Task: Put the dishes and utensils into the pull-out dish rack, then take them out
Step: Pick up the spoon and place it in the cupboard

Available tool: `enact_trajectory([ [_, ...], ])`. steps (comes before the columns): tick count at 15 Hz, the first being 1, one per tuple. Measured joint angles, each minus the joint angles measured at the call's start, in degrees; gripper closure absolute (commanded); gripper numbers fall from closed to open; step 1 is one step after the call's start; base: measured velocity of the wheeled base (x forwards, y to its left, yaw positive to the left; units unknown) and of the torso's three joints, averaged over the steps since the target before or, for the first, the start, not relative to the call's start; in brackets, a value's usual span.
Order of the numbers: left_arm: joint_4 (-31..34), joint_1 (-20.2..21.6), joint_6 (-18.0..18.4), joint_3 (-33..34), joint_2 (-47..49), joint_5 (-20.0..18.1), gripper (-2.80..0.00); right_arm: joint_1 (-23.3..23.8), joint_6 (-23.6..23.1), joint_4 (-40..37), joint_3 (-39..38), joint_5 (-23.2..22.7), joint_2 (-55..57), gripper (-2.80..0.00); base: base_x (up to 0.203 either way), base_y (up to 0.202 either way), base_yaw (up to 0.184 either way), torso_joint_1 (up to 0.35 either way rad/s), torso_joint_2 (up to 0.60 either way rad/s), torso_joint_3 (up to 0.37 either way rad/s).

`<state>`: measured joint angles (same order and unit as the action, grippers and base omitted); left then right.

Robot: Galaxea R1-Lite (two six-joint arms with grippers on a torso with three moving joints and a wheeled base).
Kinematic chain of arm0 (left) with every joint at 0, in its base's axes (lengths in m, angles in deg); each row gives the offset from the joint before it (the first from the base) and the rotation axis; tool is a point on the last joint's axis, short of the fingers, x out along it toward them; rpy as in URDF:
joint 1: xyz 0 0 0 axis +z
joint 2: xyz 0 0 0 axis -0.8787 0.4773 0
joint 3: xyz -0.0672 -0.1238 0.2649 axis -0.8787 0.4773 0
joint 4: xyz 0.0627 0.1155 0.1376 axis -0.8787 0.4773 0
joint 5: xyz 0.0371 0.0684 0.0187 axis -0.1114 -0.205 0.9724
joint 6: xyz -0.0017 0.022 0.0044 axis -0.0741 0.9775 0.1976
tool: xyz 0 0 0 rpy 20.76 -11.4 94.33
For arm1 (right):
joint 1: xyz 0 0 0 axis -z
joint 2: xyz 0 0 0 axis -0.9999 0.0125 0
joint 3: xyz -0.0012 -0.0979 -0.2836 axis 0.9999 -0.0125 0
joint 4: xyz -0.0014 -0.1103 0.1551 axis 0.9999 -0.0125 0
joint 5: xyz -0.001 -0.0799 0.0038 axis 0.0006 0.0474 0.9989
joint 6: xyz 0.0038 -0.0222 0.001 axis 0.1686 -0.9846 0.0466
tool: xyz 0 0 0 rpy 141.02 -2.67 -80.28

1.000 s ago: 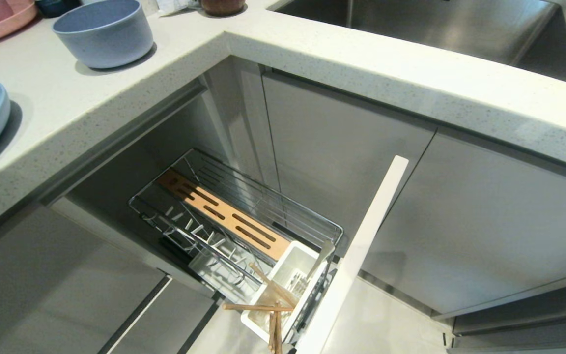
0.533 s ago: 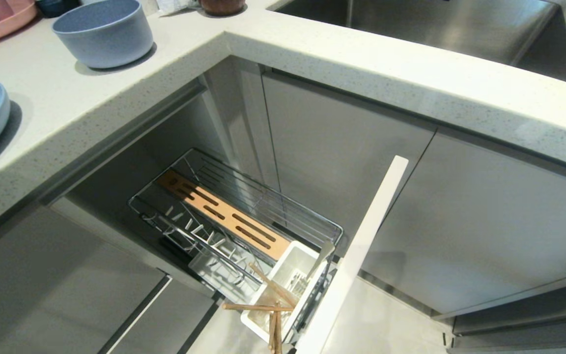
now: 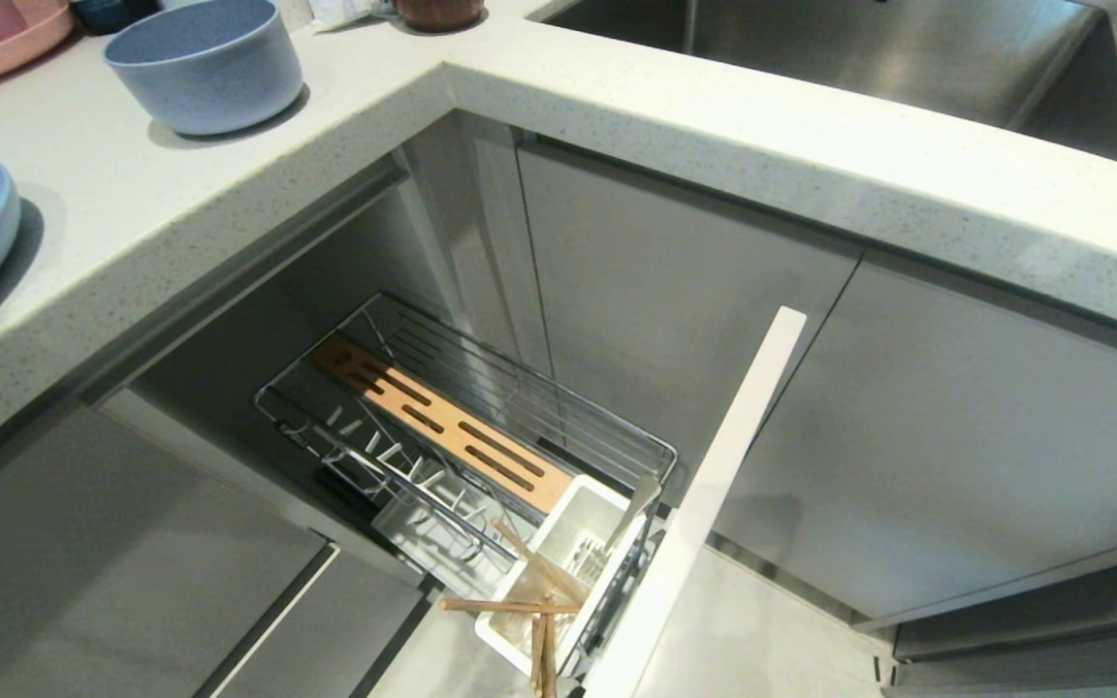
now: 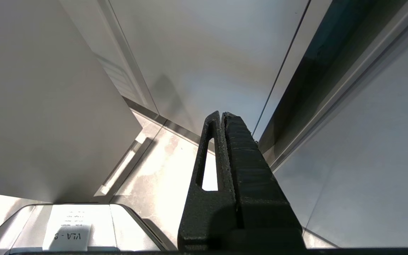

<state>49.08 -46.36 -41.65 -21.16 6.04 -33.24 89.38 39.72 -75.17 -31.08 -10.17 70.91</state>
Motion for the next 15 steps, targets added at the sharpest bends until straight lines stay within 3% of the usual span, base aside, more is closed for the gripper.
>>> enact_trajectory([
  [3, -5.18, -4.57, -2.92, -3.48, -1.90, -2.06, 0.00, 0.00, 0.00, 0.00, 0.00, 0.02, 0.02, 0.00, 0.000, 0.000, 0.000, 0.000, 0.00, 0.000],
  [5, -8.70, -6.89, -3.08, -3.92, -2.82, -7.20, 0.00, 0.00, 0.00, 0.00, 0.00, 0.00, 0.02, 0.00, 0.000, 0.000, 0.000, 0.000, 0.00, 0.000],
  [10, -7.99, -14.01, 0.29, -3.97, -2.78, -25.01, 0.00, 0.00, 0.00, 0.00, 0.00, 0.02, 0.01, 0.00, 0.000, 0.000, 0.000, 0.000, 0.00, 0.000],
  [13, -3.29, -22.81, 5.65, -3.86, -0.83, -26.01, 0.00, 0.00, 0.00, 0.00, 0.00, 0.01, 0.00, 0.00, 0.000, 0.000, 0.000, 0.000, 0.00, 0.000],
  [15, 2.34, -28.85, 10.97, -3.86, 1.44, -22.13, 0.00, 0.00, 0.00, 0.00, 0.00, 0.00, 0.02, 0.00, 0.000, 0.000, 0.000, 0.000, 0.00, 0.000],
])
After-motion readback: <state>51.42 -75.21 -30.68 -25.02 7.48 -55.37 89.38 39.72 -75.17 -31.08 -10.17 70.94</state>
